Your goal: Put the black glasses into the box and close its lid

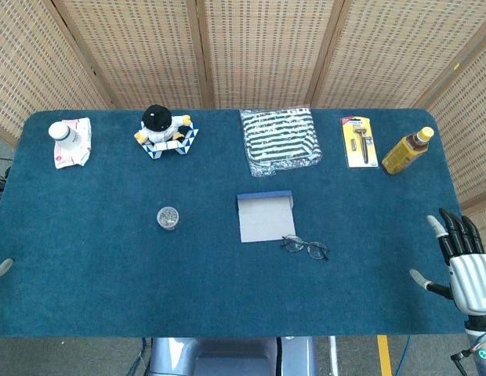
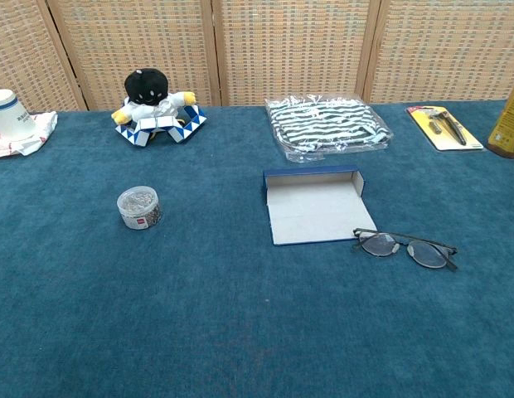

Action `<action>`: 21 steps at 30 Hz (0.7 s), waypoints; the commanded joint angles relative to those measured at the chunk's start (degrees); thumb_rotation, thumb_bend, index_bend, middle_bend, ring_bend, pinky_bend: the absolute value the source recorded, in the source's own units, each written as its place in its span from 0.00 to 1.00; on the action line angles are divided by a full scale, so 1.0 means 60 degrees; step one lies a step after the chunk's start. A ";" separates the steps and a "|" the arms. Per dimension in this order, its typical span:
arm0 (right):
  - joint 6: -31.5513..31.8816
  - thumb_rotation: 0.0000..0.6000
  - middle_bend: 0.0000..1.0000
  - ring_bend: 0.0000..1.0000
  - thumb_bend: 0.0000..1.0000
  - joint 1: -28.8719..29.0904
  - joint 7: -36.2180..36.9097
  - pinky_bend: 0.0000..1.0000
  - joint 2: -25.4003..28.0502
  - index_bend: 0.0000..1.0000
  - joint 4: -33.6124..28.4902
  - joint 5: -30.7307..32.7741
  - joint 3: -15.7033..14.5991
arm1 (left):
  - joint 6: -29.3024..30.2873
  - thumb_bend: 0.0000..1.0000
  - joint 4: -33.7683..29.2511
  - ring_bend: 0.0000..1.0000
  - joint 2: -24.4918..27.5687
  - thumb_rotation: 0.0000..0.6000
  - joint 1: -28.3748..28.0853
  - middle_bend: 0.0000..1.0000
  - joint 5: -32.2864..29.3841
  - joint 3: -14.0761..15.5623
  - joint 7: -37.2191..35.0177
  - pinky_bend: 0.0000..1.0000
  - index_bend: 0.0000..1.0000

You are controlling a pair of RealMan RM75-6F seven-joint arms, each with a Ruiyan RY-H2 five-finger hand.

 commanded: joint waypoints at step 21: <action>-0.4602 1.00 0.00 0.00 0.22 0.1793 -0.1005 0.00 -0.0845 0.38 -0.1799 0.0241 0.0715 | -0.0490 0.00 -0.0107 0.00 -0.0006 1.00 -0.0108 0.00 -0.0232 -0.0040 0.0049 0.00 0.00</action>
